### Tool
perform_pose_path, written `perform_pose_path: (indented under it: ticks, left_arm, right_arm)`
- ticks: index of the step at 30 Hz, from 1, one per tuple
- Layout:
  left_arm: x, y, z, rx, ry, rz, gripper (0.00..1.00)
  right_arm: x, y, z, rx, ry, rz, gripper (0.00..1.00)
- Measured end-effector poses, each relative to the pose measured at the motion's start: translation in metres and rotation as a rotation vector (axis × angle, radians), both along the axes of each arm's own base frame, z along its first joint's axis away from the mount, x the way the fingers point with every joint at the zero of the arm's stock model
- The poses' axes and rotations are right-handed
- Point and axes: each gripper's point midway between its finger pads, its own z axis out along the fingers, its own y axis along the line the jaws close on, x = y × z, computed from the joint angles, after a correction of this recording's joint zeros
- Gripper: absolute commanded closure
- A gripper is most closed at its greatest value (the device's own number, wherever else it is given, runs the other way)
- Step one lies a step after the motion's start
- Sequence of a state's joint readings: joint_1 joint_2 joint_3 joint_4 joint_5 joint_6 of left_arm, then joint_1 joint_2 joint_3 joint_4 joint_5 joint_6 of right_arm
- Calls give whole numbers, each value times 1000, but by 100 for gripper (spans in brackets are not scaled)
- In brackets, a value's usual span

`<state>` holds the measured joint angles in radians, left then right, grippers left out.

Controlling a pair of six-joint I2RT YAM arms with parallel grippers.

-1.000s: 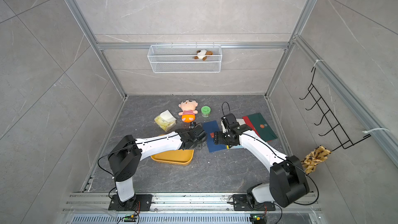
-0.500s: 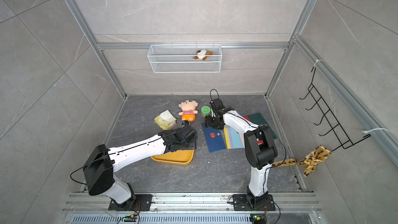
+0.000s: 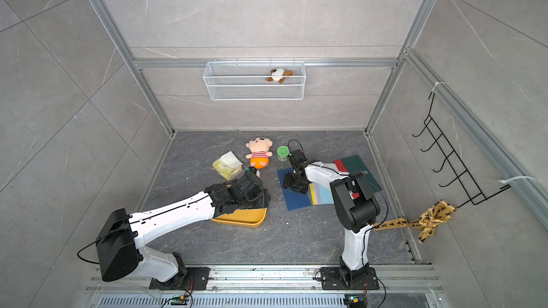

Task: Put the sealed envelopes into the storage box
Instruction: Pick up the envelope from the center of the board.

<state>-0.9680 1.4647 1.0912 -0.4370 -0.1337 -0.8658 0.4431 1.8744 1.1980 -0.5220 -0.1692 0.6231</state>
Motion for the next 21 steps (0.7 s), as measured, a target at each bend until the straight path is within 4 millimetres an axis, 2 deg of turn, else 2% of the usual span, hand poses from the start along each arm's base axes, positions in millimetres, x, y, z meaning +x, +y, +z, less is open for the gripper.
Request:
perform_pose_path:
  ticks: [6,9,12,16,19,21]
  left_arm:
    - [2,-15,-2,-33,15,-25,40]
    - [7,-30,-1,-47,25,-42,40]
    - [17,-51,5,-74,29,-57,41]
    - [34,-80,11,-119,18,-61,48]
    - [48,-102,10,-132,20,-62,56]
    - [59,-117,8,-136,20,-59,68]
  right_arm:
    - [-53,7,0,15,30,5,34]
    - [-69,8,4,18,36,16,33]
    - [-63,4,18,11,-9,6,33]
    - [-47,-4,34,11,-65,-20,35]
    - [-36,-21,34,-1,-73,-64,38]
    - [-27,-36,31,-16,-69,-102,39]
